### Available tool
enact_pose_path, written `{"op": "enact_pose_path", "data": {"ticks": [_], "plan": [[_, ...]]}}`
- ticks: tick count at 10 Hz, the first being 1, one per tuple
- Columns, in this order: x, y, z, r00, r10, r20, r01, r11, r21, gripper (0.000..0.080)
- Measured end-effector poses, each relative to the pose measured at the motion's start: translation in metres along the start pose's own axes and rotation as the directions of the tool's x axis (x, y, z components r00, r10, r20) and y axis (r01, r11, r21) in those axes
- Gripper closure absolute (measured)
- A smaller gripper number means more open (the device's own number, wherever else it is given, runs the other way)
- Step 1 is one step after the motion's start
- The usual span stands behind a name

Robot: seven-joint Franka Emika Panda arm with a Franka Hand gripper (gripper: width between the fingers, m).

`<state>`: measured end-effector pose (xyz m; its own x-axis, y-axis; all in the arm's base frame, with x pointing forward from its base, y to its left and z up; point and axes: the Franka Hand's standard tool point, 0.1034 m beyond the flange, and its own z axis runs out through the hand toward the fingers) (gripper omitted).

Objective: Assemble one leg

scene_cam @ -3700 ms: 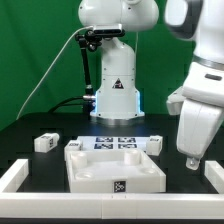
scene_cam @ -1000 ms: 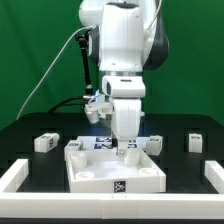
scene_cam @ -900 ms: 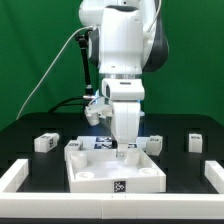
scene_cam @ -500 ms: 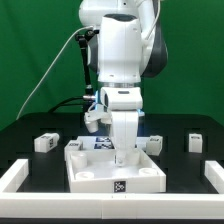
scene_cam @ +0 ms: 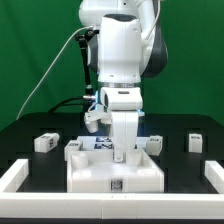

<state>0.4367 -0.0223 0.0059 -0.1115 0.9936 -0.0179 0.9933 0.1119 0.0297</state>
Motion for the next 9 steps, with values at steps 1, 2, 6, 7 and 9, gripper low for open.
{"op": "enact_pose_path", "data": {"ticks": [1,2,6,7,9], "plan": [[0.000,0.000,0.000,1.000,0.000,0.000,0.000,1.000,0.000,0.0741],[0.000,0.000,0.000,1.000,0.000,0.000,0.000,1.000,0.000,0.0741],[0.004,0.000,-0.001,0.999,0.045,0.001,-0.045,0.999,0.005,0.0741],[0.019,0.000,-0.003,0.993,0.115,0.010,-0.115,0.993,0.025,0.0741],[0.050,0.003,-0.006,0.979,0.199,0.049,-0.202,0.976,0.077,0.0741]]}}
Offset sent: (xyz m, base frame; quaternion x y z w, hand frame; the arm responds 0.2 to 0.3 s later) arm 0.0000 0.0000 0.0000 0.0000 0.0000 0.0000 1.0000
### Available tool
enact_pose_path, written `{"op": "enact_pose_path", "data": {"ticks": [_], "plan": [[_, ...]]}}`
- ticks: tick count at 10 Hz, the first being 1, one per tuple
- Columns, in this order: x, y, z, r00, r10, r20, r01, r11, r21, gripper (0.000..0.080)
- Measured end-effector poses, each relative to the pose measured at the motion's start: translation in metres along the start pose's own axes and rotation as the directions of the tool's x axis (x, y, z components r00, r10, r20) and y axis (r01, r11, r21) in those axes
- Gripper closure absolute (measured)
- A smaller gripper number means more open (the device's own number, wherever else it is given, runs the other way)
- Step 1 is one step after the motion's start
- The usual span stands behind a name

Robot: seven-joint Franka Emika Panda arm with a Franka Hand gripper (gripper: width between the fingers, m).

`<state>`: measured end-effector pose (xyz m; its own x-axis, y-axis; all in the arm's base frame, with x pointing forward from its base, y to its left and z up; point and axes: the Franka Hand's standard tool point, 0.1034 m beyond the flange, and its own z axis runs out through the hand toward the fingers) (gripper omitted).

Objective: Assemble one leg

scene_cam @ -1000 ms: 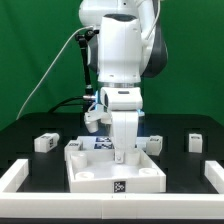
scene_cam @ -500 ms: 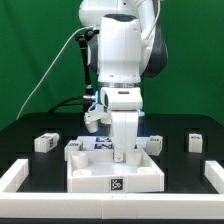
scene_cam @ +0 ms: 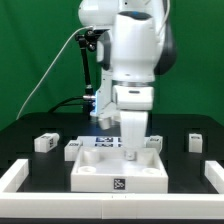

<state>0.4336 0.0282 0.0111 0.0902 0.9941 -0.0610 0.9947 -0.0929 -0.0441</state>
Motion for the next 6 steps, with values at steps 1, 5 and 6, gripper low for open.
{"op": "enact_pose_path", "data": {"ticks": [1,5,6], "plan": [[0.0136,0.0036,-0.0021,1.000,0.015,0.007,-0.015,1.000,0.001,0.0741],[0.0217,0.0106,-0.0001,1.000,0.000,0.004,0.000,1.000,-0.004,0.0741],[0.0217,0.0106,0.0000,1.000,0.000,0.004,0.000,1.000,-0.004,0.0741]]}}
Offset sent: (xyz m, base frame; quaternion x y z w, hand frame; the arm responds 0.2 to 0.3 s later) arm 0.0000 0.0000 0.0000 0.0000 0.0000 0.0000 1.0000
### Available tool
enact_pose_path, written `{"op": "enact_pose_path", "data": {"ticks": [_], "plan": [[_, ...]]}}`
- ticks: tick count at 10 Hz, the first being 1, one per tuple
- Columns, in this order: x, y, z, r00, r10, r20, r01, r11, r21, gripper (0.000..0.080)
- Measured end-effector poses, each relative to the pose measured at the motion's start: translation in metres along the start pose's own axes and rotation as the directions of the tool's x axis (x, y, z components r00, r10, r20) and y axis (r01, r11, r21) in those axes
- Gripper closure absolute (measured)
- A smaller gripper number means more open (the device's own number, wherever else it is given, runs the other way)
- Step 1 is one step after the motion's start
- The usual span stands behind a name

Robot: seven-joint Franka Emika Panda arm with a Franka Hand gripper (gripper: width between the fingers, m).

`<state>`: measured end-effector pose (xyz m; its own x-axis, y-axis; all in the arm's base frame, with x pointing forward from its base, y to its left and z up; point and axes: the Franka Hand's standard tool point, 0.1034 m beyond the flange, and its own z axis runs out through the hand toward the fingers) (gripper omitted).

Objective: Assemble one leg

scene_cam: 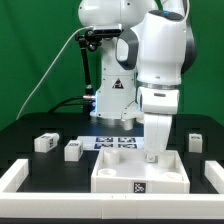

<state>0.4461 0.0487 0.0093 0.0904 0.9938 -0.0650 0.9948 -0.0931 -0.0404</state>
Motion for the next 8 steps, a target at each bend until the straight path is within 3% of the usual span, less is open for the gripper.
{"op": "enact_pose_path", "data": {"ticks": [2,5,8], "plan": [[0.003,0.007,0.000,0.999,-0.048,0.001,0.048,0.999,-0.001,0.0741],[0.031,0.026,-0.001,0.997,-0.081,-0.017,0.081,0.997,-0.017,0.0741],[0.047,0.038,-0.002,0.998,-0.058,-0.025,0.058,0.998,-0.022,0.0741]]}}
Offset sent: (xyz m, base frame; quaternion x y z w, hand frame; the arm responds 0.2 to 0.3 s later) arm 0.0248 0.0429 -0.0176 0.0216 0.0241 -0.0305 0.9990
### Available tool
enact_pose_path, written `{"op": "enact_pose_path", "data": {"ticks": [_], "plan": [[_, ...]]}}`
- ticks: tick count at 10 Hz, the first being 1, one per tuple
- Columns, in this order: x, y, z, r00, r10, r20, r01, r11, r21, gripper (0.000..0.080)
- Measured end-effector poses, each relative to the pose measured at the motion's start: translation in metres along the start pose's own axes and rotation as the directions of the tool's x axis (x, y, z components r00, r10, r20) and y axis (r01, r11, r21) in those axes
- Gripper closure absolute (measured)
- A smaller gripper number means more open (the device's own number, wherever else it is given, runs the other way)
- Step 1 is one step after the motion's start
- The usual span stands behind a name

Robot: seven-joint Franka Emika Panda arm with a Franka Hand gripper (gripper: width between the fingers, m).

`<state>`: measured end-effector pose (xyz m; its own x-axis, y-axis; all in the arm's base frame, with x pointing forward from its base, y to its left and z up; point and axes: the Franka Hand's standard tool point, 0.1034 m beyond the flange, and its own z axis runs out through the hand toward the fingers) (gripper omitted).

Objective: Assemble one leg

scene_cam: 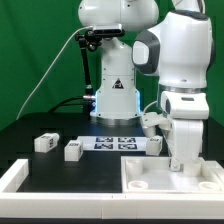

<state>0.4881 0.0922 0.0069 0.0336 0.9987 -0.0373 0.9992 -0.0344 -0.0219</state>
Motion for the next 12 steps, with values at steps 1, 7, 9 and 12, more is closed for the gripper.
{"op": "enact_pose_path", "data": {"ticks": [1,7,9,12], "plan": [[0.0005,0.0004,0.0002,1.000,0.011,0.000,-0.011,1.000,0.001,0.0741],[-0.0004,0.0005,0.0003,1.000,0.013,0.000,-0.013,1.000,0.001,0.0330],[-0.0006,0.0005,0.0003,1.000,0.013,0.000,-0.013,1.000,0.001,0.0213],[-0.0007,0.0006,0.0003,1.000,0.014,0.000,-0.014,1.000,0.001,0.0152]]}}
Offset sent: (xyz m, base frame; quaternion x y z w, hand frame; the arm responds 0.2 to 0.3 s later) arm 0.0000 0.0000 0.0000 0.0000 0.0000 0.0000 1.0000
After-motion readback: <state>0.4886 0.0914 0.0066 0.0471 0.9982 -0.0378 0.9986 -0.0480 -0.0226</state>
